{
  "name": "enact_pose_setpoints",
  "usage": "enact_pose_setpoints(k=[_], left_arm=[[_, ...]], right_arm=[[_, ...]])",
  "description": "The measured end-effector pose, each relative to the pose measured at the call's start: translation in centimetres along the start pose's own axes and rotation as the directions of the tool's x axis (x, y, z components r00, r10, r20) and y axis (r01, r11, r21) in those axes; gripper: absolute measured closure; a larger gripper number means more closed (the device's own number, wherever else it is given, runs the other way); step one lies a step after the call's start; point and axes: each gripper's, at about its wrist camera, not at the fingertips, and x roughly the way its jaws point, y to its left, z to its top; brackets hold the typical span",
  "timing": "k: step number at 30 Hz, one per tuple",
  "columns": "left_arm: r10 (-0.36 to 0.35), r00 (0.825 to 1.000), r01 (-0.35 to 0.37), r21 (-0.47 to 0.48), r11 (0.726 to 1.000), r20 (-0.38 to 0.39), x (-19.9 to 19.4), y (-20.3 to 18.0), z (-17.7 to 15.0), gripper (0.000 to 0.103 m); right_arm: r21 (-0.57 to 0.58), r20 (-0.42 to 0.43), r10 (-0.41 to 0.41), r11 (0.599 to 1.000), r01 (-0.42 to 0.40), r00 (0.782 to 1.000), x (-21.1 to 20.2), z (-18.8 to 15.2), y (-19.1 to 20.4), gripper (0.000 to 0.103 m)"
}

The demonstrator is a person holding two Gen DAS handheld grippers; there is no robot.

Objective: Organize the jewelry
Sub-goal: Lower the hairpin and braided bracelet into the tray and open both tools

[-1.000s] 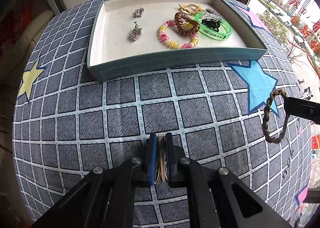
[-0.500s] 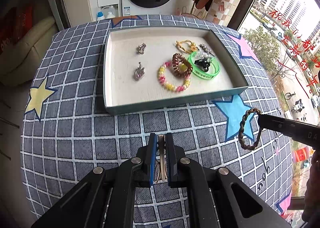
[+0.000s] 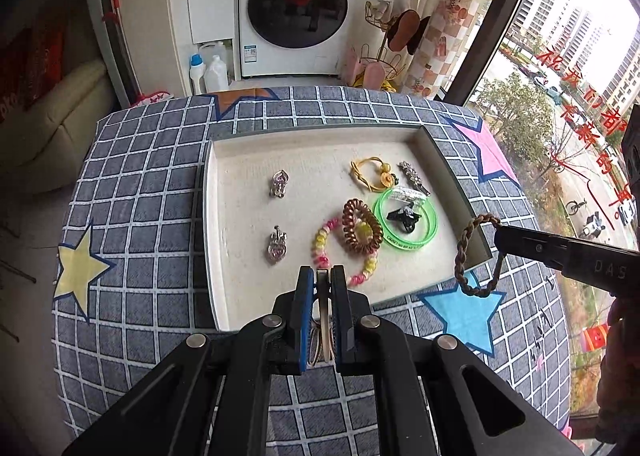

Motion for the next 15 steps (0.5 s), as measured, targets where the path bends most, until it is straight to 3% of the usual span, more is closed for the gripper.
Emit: enact_pose_setpoints(k=[15], left_arm=[[0.054,0.998,-0.055,-0.043,0.998,-0.04,6.2,1.6,3.3,0.083]], right_arm=[[-0.031,-0.021,-0.026,0.999,0.025,0.999,5.9,5.7,0.5,0.095]])
